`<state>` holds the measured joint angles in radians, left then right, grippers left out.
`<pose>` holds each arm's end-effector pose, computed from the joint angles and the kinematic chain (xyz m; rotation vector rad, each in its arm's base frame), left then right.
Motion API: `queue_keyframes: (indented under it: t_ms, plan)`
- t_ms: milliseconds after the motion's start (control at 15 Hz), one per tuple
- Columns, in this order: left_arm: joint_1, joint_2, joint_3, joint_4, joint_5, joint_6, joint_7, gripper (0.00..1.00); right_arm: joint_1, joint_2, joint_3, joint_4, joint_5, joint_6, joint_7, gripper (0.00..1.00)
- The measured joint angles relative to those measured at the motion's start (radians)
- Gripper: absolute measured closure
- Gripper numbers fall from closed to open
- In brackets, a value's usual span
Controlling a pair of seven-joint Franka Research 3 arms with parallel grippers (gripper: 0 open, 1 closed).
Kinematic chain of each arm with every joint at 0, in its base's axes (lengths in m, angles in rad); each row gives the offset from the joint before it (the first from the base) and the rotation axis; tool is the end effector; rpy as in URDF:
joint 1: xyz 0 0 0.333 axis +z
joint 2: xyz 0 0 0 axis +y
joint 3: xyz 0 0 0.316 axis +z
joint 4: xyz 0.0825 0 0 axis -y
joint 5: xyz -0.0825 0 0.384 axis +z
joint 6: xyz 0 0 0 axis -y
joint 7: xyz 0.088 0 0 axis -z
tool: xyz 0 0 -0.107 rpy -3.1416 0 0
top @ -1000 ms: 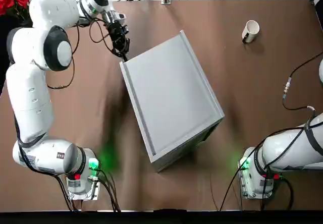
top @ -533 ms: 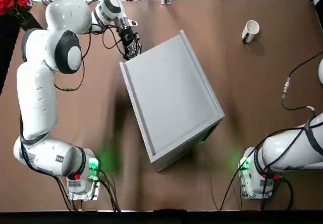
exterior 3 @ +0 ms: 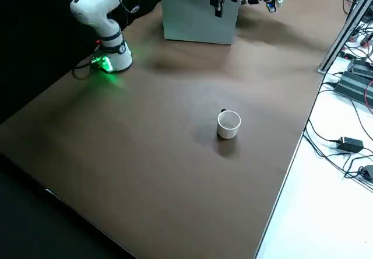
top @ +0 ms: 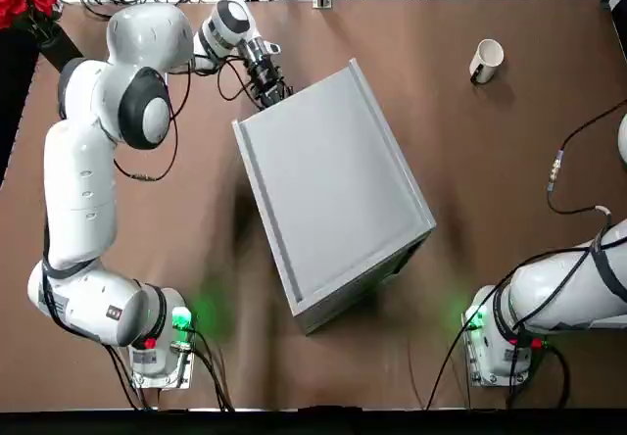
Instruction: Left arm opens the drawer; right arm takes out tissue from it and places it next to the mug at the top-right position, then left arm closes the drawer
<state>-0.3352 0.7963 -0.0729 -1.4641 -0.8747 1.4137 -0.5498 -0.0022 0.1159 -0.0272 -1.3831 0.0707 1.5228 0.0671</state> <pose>0.5540 -0.3309 0.2164 2.2302 0.4651 -1.4646 0.5861 -0.0083 0.6426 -3.0703 0.1414 -0.0347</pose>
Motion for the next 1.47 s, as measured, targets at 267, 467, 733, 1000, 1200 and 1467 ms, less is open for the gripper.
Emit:
queue_keyframes:
  t_ms: [267, 467, 733, 1000, 1200, 1467]
  plan:
    - [-0.025, 0.003, 0.0, 0.0, -0.012, 0.017, -0.076, 0.99, 0.0, 0.0, 0.0, 0.0, 0.0, 0.0, 0.0, 0.0]
    - [-0.035, 0.003, 0.0, 0.002, -0.014, 0.018, -0.095, 0.99, 0.002, 0.0, 0.0, 0.0, 0.0, 0.0, 0.0, 0.0]
    - [-0.035, 0.003, -0.004, 0.002, -0.014, 0.018, -0.096, 0.99, 0.008, 0.0, 0.002, 0.0, 0.0, 0.001, 0.0, 0.0]
    - [-0.036, 0.003, -0.026, 0.002, -0.014, 0.017, -0.096, 0.99, 0.016, 0.0, 0.002, 0.0, 0.0, 0.001, 0.0, 0.0]
    - [-0.037, 0.004, -0.037, 0.002, -0.014, 0.013, -0.096, 0.99, 0.022, 0.0, 0.002, 0.0, 0.0, 0.001, 0.0, 0.0]
    - [-0.033, 0.013, -0.037, 0.003, -0.03, -0.014, -0.076, 0.99, 0.022, 0.0, 0.002, 0.0, 0.0, 0.001, 0.0, 0.0]
